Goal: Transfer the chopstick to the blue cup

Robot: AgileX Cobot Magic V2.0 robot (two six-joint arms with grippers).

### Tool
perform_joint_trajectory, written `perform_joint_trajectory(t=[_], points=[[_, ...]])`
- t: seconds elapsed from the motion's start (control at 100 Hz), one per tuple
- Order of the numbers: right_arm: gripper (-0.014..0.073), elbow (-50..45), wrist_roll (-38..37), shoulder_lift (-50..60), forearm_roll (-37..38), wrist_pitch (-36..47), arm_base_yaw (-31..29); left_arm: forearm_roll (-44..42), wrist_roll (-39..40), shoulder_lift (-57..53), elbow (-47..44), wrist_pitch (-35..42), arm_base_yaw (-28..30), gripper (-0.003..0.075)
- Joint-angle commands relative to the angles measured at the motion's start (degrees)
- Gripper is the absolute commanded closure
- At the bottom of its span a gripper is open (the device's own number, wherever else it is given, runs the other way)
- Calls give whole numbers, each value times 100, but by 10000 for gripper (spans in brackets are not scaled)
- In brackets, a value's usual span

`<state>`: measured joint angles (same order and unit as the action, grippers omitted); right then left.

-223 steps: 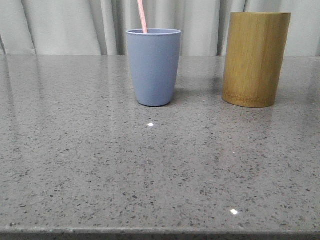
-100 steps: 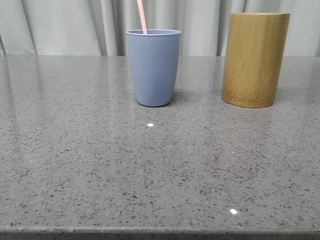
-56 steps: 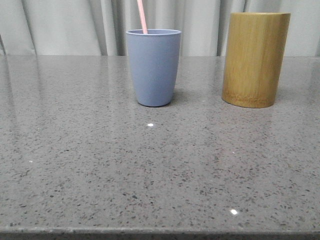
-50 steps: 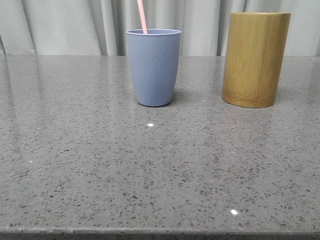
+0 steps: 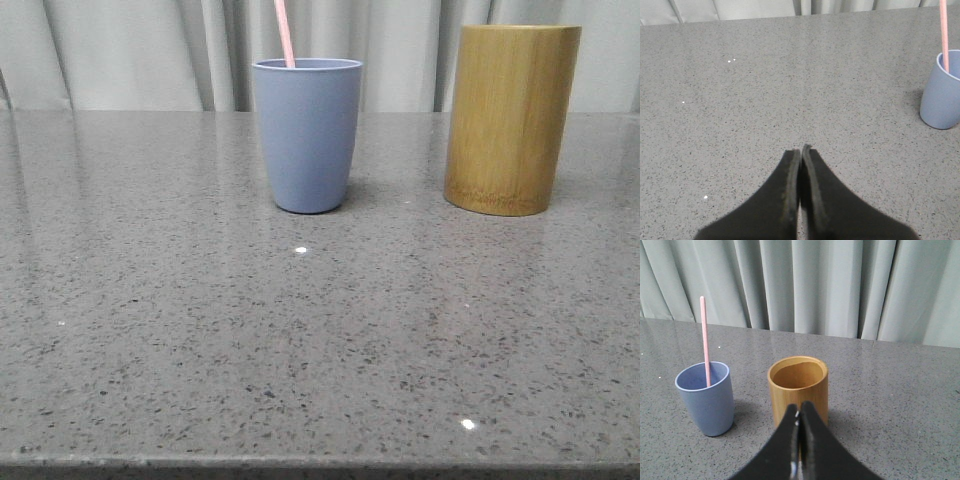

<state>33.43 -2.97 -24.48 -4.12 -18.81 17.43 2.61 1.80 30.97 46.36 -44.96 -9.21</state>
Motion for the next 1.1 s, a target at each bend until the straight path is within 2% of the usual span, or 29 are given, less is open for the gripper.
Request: perform_joint_trajectory(t=[0.0, 0.44, 0.76, 1.09], points=[[691, 143, 12, -18, 51, 499, -48, 23, 53, 19, 142, 433, 17, 739], [691, 143, 12, -18, 51, 499, -48, 23, 53, -187, -104, 549, 26, 739], [691, 143, 12, -18, 51, 499, -48, -124, 53, -1144, -1727, 2750, 556, 739], [691, 143, 12, -18, 51, 499, -48, -423, 53, -2207, -3521, 3899, 597, 739]])
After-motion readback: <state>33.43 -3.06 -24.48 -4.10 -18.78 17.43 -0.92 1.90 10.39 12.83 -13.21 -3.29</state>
